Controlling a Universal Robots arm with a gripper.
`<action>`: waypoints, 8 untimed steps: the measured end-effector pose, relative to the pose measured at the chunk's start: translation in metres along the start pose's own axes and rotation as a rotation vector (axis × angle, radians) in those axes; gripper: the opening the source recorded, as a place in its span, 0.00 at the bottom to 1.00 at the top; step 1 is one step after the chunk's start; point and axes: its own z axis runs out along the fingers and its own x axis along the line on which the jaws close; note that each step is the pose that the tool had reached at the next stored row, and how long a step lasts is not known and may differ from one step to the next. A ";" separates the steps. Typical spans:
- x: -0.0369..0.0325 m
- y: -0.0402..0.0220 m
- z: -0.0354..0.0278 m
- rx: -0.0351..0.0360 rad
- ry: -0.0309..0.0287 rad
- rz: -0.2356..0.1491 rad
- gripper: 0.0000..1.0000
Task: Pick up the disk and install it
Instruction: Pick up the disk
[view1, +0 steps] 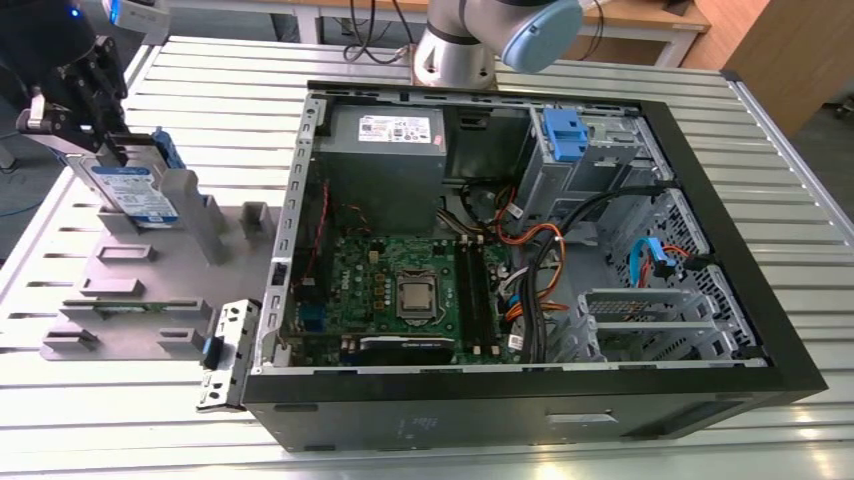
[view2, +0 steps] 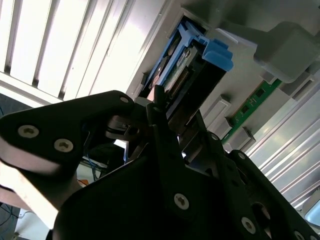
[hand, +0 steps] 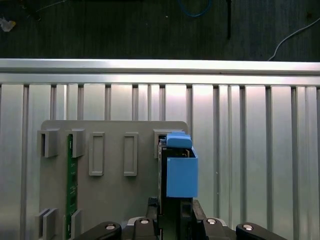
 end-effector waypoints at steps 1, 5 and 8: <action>0.0000 0.0000 0.0000 0.0000 0.0000 0.000 0.35; 0.0001 0.0000 0.0000 0.0000 0.0000 0.000 0.35; 0.0002 0.0003 0.0000 0.0000 0.0000 0.000 0.35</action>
